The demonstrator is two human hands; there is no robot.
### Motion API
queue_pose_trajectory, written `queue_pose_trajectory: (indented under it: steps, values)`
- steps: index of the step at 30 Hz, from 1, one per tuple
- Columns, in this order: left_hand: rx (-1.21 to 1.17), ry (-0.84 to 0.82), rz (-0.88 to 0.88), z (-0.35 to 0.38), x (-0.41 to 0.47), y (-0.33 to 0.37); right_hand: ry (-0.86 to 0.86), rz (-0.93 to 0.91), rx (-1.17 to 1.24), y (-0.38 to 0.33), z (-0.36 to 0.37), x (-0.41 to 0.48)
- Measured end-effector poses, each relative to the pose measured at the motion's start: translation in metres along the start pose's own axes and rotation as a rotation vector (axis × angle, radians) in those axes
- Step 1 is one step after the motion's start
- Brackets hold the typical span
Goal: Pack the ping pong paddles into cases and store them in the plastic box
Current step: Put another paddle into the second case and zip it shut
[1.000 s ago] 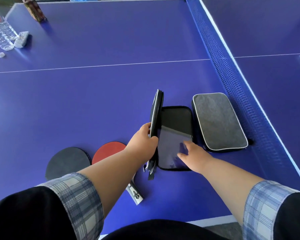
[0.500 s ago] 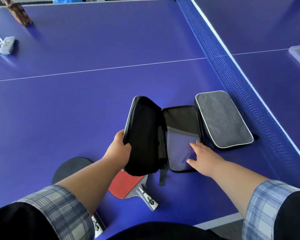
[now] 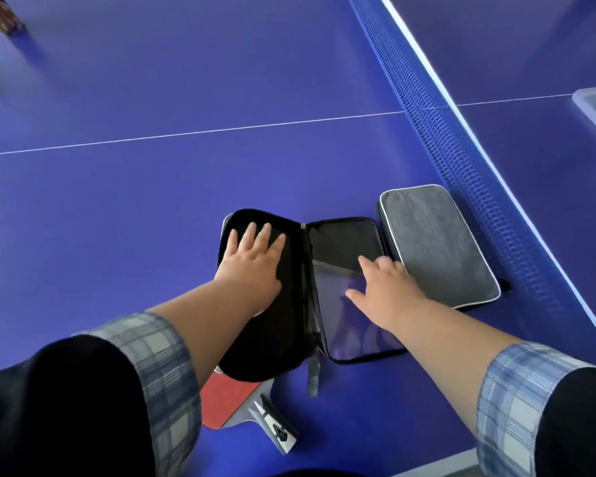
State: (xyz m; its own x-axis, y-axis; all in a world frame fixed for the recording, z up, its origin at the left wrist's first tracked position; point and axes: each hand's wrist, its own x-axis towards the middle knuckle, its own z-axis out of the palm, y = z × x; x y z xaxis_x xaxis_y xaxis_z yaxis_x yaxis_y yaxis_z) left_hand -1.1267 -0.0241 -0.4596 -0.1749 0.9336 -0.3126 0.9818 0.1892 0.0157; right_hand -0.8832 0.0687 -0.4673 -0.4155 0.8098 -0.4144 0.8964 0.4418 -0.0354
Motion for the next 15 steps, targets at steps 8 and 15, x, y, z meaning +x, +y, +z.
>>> queue_pose_trajectory:
  steps: [8, 15]
  values:
    - [0.034, 0.031, -0.174, 0.024, 0.041, 0.012, -0.007, -0.129, 0.032, -0.020, 0.002, 0.066]
    - [-0.077, 0.009, -0.262, 0.046, 0.049, 0.010, -0.006, -0.083, 0.030, -0.016, 0.027, 0.078]
